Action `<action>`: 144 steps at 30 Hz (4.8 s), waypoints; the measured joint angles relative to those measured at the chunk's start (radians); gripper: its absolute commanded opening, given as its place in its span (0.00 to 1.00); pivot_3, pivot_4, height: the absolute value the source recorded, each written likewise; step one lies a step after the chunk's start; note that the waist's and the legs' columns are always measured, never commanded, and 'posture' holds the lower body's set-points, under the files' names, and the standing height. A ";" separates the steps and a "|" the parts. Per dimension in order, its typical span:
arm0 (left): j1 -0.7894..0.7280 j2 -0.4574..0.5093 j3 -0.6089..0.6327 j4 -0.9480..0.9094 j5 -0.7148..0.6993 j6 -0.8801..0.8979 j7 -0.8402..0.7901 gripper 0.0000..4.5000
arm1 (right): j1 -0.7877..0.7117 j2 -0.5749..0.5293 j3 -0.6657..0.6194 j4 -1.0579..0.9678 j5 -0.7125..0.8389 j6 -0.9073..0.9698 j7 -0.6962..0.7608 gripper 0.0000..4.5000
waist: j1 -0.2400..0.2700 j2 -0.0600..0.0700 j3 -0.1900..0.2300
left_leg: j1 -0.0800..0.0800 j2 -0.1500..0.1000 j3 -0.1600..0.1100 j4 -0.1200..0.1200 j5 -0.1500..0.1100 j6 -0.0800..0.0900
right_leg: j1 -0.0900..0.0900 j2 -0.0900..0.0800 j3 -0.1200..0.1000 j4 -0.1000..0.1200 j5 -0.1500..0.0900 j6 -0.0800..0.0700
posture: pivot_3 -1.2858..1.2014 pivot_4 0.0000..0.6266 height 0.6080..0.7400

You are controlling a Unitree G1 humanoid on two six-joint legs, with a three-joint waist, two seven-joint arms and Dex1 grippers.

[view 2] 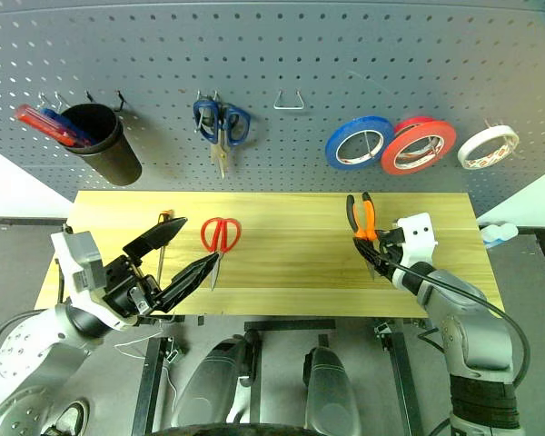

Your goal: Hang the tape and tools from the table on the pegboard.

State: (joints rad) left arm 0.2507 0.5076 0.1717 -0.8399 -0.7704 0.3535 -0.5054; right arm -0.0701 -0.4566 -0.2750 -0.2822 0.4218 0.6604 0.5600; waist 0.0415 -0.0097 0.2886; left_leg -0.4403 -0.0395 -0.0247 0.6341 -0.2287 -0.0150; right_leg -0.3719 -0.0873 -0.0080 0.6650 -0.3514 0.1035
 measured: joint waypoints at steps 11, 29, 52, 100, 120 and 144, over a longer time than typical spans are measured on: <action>-0.050 -0.035 -0.035 0.053 0.053 -0.036 -0.024 1.00 | -0.045 -0.008 -0.014 -0.110 0.171 -0.012 0.073 0.47 | 0.000 -0.001 -0.043 | 0.003 0.000 -0.001 0.002 0.001 0.001 | 0.003 0.000 0.000 0.002 0.000 0.000 | 0.57 0.27 1.00; -0.028 -0.070 -0.042 0.098 0.094 -0.099 -0.065 1.00 | -0.370 0.190 0.168 -0.030 0.107 -0.201 -0.043 0.47 | 0.000 -0.001 -0.051 | 0.009 0.000 -0.001 0.005 0.001 0.001 | 0.009 0.002 0.002 0.006 0.001 -0.001 | 0.58 0.27 1.00; -0.049 -0.075 -0.080 0.081 0.104 -0.068 -0.018 1.00 | -0.631 0.367 0.215 0.352 -0.163 -0.610 -0.256 0.47 | -0.005 -0.001 -0.051 | 0.010 0.002 -0.001 0.012 0.003 0.001 | 0.005 0.005 0.004 0.020 0.001 -0.003 | 0.57 0.28 1.00; 0.005 0.062 0.035 -0.059 -0.090 0.045 0.056 1.00 | -0.849 0.536 0.210 0.751 -0.271 -1.039 -0.465 0.47 | -0.001 0.001 -0.035 | 0.010 0.002 -0.002 0.003 0.001 0.004 | 0.001 0.002 0.005 0.018 0.001 -0.006 | 0.63 0.46 1.00; 0.008 0.099 0.047 -0.075 -0.146 0.056 0.074 1.00 | -0.866 0.518 0.202 0.787 -0.281 -1.082 -0.464 0.47 | -0.001 -0.001 -0.013 | 0.011 0.002 -0.002 -0.005 0.003 0.001 | -0.001 0.001 0.005 0.017 -0.002 -0.010 | 0.62 0.46 1.00; -0.032 0.097 0.036 -0.060 -0.141 0.056 0.073 1.00 | -0.846 0.480 0.206 0.786 -0.293 -1.064 -0.456 0.66 | -0.002 -0.001 -0.013 | 0.011 0.002 -0.002 -0.005 0.003 0.001 | -0.001 0.000 0.005 0.016 -0.002 -0.010 | 0.61 0.46 1.00</action>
State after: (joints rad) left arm 0.2189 0.6049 0.2077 -0.9003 -0.9110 0.4098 -0.4324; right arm -0.9159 0.0234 -0.0695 0.5043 0.1291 -0.4037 0.1036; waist 0.0399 -0.0103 0.2757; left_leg -0.4291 -0.0371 -0.0264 0.6290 -0.2254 -0.0140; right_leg -0.3728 -0.0868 -0.0033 0.6810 -0.3529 0.0930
